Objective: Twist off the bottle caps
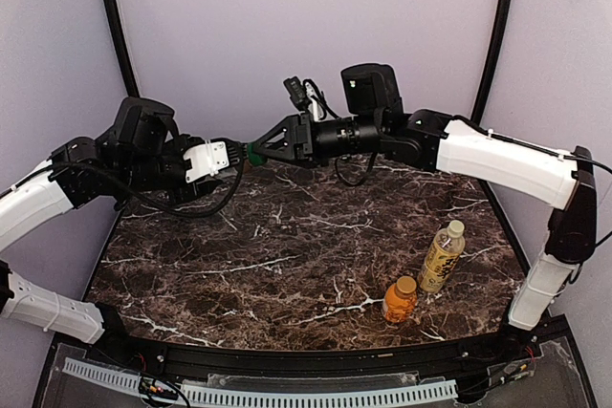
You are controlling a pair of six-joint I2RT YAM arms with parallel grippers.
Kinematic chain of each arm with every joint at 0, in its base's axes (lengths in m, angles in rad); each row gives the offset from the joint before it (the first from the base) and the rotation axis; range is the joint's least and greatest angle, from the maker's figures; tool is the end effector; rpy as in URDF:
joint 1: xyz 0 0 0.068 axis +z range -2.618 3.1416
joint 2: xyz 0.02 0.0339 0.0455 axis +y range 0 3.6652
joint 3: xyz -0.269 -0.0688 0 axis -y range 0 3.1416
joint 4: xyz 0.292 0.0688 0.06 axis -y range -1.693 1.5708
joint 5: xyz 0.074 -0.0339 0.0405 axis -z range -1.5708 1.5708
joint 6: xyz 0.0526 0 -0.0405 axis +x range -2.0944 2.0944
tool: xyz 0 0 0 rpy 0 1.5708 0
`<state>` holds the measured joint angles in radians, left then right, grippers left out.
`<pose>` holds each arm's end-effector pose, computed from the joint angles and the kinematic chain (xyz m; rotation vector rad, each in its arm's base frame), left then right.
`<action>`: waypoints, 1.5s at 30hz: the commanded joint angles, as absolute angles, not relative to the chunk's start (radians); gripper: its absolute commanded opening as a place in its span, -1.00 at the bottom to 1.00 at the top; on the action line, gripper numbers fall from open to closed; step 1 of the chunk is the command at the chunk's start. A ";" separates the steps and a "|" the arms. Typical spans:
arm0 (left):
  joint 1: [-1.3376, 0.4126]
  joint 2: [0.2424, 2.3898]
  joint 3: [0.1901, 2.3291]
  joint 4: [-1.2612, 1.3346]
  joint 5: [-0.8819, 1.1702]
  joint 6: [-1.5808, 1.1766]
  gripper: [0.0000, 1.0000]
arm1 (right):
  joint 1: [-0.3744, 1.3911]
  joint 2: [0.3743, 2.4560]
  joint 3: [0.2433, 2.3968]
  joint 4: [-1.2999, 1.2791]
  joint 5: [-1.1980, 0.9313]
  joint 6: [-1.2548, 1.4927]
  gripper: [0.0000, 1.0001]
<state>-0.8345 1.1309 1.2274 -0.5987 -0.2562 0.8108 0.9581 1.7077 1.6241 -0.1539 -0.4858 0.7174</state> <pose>0.2112 -0.2132 0.3846 1.4021 1.5154 0.2507 0.2501 0.3985 0.3870 -0.6476 2.0018 1.5499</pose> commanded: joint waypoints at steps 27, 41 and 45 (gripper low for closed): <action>-0.839 1.155 1.352 -0.985 0.253 0.767 -0.36 | 1.084 1.721 1.706 -0.318 -0.511 -0.040 -1.00; -0.839 1.169 1.399 -1.031 0.406 0.677 -0.38 | 1.214 1.600 1.504 -0.024 -0.216 -0.669 -1.00; -0.839 1.154 1.392 -1.019 0.382 0.675 -0.39 | 1.214 1.563 1.454 -0.009 -0.160 -0.623 -0.88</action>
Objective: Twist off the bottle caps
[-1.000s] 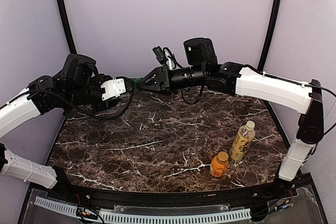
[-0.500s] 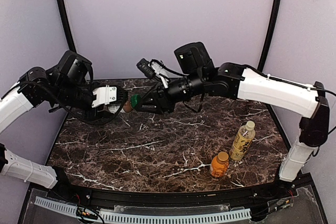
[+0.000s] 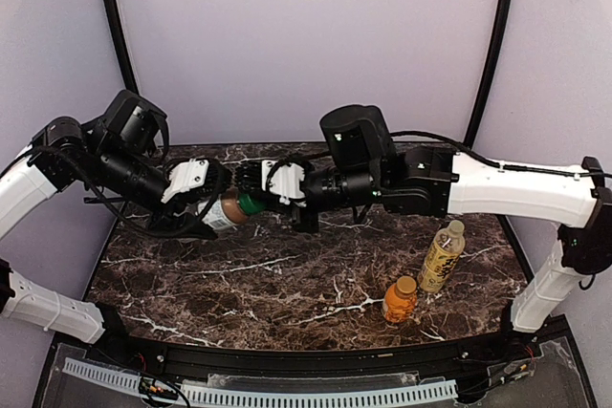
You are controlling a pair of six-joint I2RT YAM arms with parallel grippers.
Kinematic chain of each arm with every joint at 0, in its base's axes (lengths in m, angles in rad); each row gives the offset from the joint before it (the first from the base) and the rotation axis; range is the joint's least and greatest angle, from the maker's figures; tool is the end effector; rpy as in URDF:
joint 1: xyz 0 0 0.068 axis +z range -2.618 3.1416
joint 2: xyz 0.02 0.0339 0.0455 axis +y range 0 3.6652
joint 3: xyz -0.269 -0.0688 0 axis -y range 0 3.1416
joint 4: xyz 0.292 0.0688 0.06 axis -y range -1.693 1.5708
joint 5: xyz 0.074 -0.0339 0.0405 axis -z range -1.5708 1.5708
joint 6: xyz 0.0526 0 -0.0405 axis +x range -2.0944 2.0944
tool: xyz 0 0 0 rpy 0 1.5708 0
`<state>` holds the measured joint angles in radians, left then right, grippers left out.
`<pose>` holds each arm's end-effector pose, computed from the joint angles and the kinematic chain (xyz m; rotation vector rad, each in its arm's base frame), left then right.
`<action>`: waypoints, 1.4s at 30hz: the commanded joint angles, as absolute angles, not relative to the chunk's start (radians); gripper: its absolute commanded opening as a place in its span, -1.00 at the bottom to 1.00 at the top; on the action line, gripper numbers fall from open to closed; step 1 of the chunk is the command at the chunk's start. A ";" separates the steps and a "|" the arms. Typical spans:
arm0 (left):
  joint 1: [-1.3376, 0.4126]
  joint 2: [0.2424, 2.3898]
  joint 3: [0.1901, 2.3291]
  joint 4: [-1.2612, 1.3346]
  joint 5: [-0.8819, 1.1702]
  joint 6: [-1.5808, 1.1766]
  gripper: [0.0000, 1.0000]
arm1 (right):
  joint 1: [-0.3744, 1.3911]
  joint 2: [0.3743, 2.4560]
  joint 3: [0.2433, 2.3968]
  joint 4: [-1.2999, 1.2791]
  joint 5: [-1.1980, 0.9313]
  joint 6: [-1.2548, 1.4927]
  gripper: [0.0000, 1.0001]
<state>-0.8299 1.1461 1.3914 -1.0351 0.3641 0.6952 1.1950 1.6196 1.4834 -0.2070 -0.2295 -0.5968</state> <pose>0.1647 -0.2078 0.4003 1.7461 1.5708 -0.4950 0.1535 0.4216 0.3598 -1.6195 1.0935 0.6189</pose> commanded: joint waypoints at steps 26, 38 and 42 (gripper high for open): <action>-0.860 0.945 0.934 0.048 -0.454 1.161 -0.35 | 1.066 1.622 1.605 -0.015 -0.120 0.681 0.73; -0.866 0.965 0.936 0.061 -0.447 1.177 -0.35 | 1.064 1.689 1.666 -0.005 -0.179 0.683 0.40; -0.868 0.969 0.938 0.061 -0.448 1.178 -0.35 | 1.064 1.706 1.680 -0.005 -0.195 0.682 0.21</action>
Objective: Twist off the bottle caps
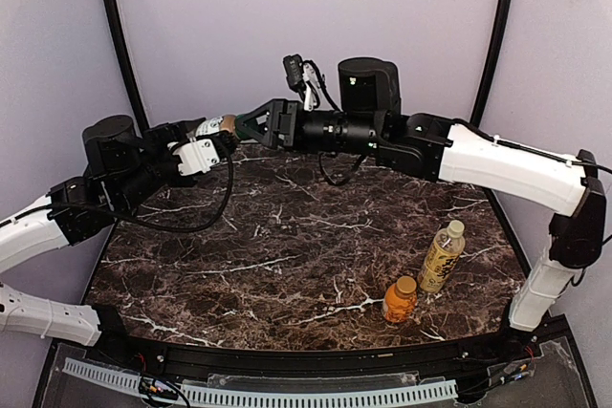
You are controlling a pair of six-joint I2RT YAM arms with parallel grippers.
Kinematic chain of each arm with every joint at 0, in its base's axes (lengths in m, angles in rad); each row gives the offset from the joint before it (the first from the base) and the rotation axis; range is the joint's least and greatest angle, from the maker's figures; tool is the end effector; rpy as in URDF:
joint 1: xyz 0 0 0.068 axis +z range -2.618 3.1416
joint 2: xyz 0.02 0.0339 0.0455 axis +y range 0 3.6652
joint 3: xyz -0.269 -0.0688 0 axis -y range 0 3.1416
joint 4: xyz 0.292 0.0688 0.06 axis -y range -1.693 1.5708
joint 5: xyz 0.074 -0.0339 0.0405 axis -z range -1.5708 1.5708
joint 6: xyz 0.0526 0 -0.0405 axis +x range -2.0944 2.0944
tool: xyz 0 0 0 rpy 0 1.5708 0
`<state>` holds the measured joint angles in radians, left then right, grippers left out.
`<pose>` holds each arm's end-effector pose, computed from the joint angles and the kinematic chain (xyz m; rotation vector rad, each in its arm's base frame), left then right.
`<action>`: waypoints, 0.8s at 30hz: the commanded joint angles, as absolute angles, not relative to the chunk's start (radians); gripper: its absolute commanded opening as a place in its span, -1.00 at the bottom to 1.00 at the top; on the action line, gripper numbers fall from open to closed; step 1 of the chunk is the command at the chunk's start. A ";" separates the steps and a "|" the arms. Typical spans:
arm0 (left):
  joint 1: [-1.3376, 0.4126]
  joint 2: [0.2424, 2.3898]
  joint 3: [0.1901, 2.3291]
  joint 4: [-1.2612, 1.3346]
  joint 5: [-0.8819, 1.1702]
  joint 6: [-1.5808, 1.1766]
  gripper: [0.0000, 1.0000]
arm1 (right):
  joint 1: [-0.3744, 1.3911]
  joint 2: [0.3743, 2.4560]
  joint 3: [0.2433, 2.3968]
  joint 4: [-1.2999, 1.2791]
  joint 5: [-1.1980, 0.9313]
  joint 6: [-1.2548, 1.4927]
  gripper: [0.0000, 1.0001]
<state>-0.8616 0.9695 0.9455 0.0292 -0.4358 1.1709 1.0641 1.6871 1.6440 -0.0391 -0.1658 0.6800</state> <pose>0.2011 -0.2002 0.3889 1.1418 1.1151 0.5820 0.2210 0.4160 0.4177 -0.4961 1.8036 1.4149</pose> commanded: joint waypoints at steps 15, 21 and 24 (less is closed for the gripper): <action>-0.872 0.963 1.011 -0.254 -0.288 1.040 -0.44 | 1.065 1.678 1.646 -0.006 -0.303 0.422 -1.00; -0.873 1.016 1.181 -0.693 0.096 0.815 -0.48 | 1.133 1.642 1.639 -0.138 -0.337 -0.133 -1.00; -0.872 1.038 1.221 -0.775 0.211 0.770 -0.49 | 1.162 1.640 1.648 -0.187 -0.327 -0.320 -1.00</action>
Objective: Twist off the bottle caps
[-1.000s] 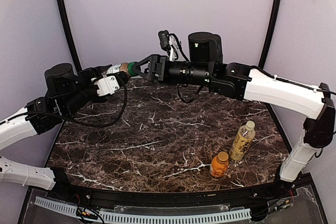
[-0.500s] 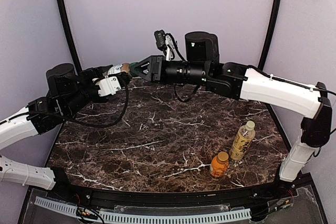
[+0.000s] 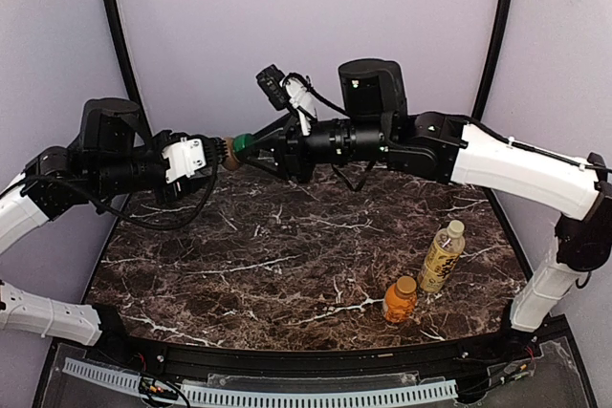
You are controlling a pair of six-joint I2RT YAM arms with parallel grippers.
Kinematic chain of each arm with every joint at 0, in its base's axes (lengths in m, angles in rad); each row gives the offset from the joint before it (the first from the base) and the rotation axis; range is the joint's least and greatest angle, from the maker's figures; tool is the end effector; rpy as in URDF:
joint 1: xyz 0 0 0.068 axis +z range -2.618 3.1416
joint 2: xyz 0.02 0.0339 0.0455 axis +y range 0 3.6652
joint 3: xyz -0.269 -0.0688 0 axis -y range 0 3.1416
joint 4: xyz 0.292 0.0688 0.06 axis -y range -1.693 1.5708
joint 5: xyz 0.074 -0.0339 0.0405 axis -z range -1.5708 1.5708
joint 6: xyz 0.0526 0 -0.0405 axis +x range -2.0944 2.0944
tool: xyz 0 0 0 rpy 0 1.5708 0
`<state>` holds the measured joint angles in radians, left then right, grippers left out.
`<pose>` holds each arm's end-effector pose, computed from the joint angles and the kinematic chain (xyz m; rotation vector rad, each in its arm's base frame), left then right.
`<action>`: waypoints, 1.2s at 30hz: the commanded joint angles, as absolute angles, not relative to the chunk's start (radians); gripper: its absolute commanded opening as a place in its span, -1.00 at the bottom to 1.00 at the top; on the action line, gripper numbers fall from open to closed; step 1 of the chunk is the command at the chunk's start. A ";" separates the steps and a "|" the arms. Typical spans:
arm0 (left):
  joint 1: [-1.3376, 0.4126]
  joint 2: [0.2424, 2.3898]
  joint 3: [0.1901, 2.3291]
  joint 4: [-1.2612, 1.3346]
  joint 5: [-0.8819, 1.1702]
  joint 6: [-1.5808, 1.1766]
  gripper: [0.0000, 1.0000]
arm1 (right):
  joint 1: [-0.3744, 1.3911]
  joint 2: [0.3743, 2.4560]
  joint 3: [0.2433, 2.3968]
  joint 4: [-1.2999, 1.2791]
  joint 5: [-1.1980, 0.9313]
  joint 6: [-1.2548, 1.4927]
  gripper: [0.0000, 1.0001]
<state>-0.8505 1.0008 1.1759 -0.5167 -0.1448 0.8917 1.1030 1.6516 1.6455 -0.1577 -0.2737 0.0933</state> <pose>0.1843 -0.1984 0.4077 1.3980 1.3046 0.1662 0.1934 0.4144 0.4195 -1.0842 1.5151 1.0945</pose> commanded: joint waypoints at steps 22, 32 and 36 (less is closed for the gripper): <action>-0.873 1.072 1.278 -0.894 0.349 0.727 -0.54 | 1.263 1.652 1.663 -0.304 -0.138 -0.954 -1.00; -0.873 1.052 1.262 -0.874 0.306 0.728 -0.56 | 1.266 1.620 1.612 -0.213 -0.033 -0.833 0.67; -0.872 1.033 1.245 -0.854 0.266 0.724 -0.60 | 1.267 1.549 1.525 -0.168 -0.022 -0.757 0.85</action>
<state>-0.8604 1.0584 1.2652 -0.9100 0.2501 0.7361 1.2606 1.6108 1.5955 -0.3035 -0.0757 -0.8505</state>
